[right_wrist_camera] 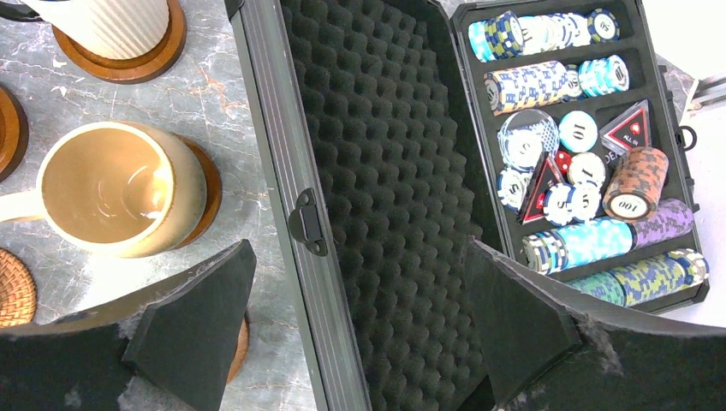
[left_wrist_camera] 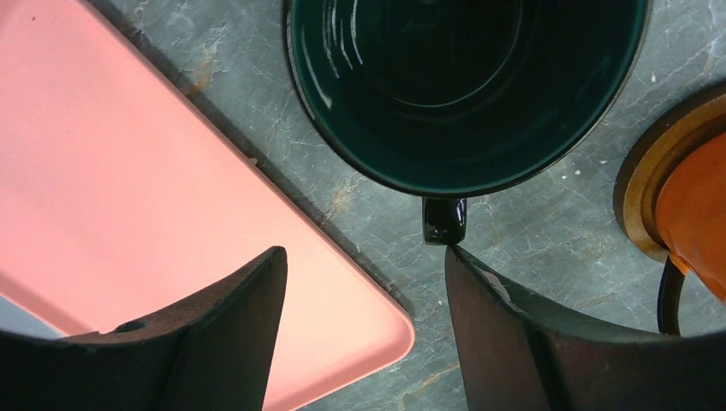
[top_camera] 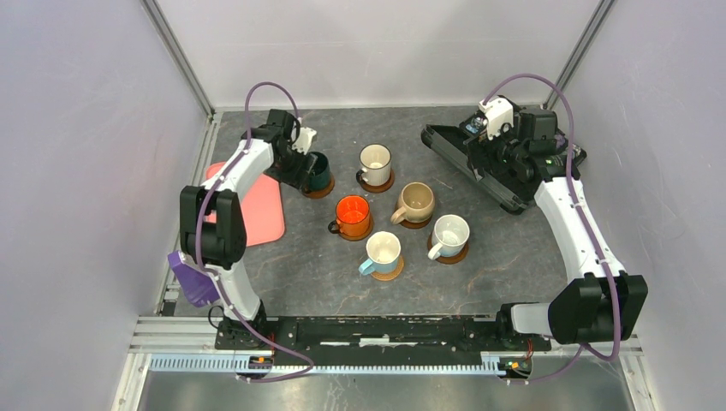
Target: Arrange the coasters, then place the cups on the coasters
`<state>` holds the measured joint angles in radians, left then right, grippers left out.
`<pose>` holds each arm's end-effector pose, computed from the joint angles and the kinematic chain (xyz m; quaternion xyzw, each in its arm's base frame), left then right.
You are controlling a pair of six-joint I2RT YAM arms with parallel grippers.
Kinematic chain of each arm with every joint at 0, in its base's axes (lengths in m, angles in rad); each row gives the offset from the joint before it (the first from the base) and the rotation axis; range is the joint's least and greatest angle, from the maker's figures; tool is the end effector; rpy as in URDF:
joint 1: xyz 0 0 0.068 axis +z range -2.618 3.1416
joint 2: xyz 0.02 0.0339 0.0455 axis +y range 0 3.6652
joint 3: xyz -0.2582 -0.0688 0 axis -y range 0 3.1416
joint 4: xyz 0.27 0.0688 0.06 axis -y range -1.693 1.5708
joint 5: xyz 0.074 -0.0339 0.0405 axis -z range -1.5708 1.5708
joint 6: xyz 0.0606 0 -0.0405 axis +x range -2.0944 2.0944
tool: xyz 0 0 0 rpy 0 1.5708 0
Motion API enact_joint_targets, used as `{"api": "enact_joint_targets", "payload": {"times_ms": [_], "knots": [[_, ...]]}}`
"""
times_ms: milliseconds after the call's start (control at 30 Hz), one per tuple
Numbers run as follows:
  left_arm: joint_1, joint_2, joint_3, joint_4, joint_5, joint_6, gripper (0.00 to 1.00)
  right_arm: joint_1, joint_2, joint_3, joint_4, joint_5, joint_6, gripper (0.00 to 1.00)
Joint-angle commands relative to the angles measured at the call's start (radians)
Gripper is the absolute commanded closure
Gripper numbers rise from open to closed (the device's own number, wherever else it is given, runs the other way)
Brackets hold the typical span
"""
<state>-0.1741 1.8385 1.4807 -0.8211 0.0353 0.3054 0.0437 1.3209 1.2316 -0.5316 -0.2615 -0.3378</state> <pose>0.4070 -0.0738 0.1998 0.2362 0.9518 -0.0045 0.1954 0.3372 0.0304 0.3223 -0.2257 0.8544 0.0483 0.4655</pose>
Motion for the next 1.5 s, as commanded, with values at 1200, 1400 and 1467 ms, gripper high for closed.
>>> {"api": "enact_joint_targets", "payload": {"times_ms": [1200,1400,1467], "knots": [[-0.015,0.068,0.094,-0.001,-0.019,-0.040,0.34,-0.003,-0.011,-0.008,0.045,0.002,-0.015,0.02],[-0.009,0.084,0.099,-0.030,0.002,-0.010,0.53,-0.003,-0.014,-0.014,0.045,0.005,-0.016,0.02],[-0.007,0.080,0.096,-0.030,0.003,-0.005,0.57,-0.003,-0.016,-0.014,0.045,0.005,-0.015,0.02]]}}
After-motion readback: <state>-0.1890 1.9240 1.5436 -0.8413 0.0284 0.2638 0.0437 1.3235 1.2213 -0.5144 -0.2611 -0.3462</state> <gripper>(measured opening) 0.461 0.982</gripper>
